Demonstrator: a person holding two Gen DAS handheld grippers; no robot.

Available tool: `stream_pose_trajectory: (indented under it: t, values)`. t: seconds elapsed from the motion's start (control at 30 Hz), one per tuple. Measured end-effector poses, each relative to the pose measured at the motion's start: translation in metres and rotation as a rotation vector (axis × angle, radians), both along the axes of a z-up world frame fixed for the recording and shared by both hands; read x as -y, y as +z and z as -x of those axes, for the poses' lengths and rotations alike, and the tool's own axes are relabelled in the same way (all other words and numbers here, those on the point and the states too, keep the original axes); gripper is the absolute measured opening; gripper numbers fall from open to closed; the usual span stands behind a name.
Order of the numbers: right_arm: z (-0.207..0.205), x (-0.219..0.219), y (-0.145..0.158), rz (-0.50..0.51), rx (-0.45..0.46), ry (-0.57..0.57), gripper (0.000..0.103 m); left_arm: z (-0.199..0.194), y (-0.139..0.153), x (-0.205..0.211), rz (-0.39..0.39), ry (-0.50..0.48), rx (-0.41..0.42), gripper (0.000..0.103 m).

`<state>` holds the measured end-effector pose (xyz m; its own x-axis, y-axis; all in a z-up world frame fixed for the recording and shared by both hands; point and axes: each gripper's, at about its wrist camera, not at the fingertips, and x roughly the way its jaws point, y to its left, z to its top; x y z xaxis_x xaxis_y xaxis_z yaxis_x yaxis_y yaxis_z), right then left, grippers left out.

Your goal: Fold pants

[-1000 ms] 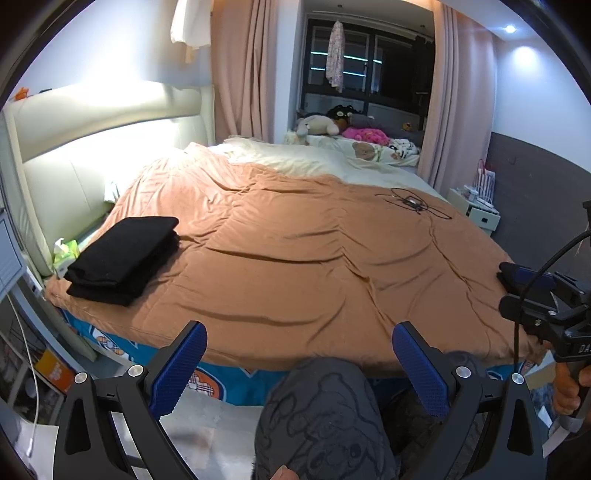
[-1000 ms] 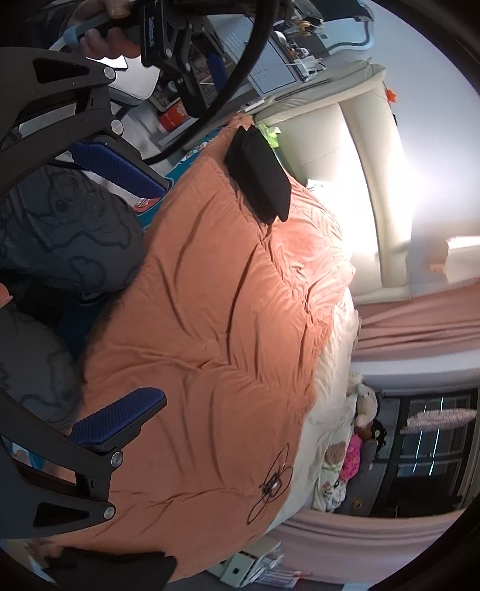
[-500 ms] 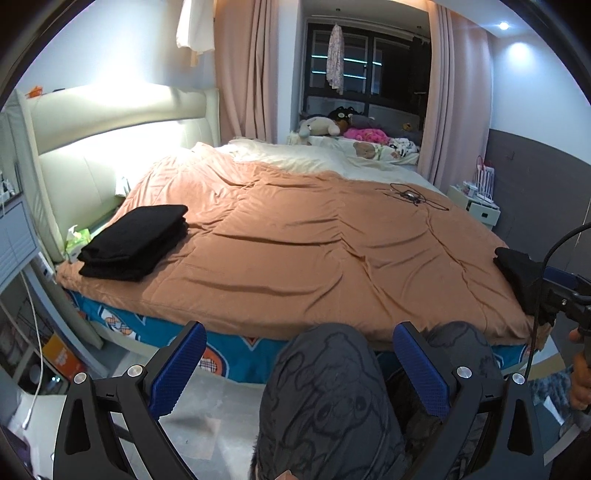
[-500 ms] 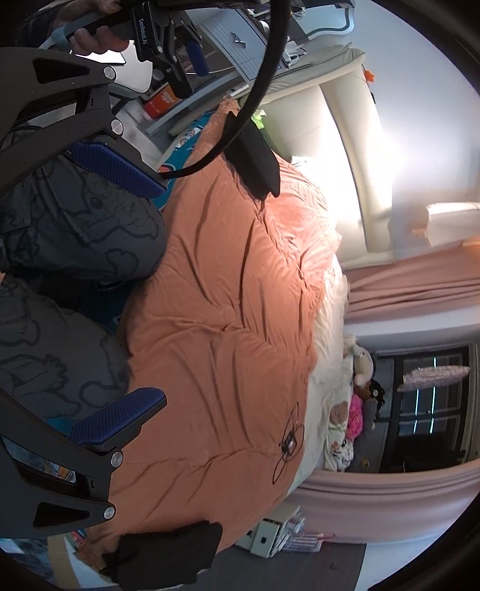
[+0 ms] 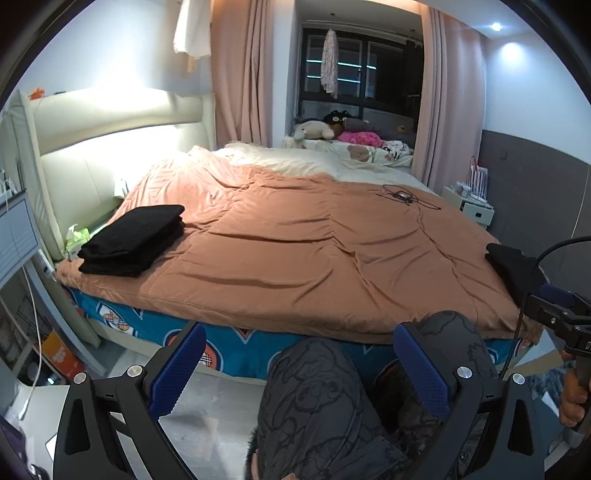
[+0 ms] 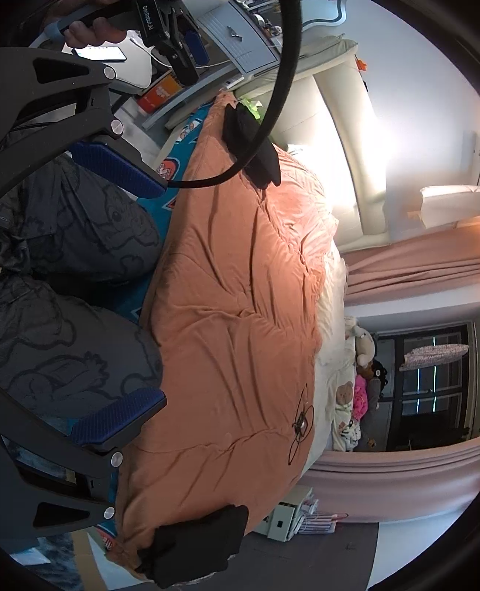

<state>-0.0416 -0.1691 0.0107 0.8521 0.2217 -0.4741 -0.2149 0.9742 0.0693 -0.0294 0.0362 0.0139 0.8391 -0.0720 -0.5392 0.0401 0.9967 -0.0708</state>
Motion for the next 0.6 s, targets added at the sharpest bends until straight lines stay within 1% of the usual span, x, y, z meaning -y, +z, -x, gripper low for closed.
stream_pose_trajectory:
  t: [0.1,0.23,0.6]
  values:
    - [0.0006,-0.003,-0.0014,0.009,0.002,-0.002,0.103,-0.0022,-0.002,0.0015,0.008,-0.013,-0.005,0.102]
    - [-0.0009,-0.0061,-0.0026,0.012,0.007,-0.004,0.103,-0.0031,-0.0039,0.0045,-0.001,-0.015,-0.005,0.102]
    - [0.0024,-0.0026,-0.0083,-0.003,0.007,-0.012,0.103,-0.0041,-0.0047,0.0021,-0.002,-0.011,-0.007,0.102]
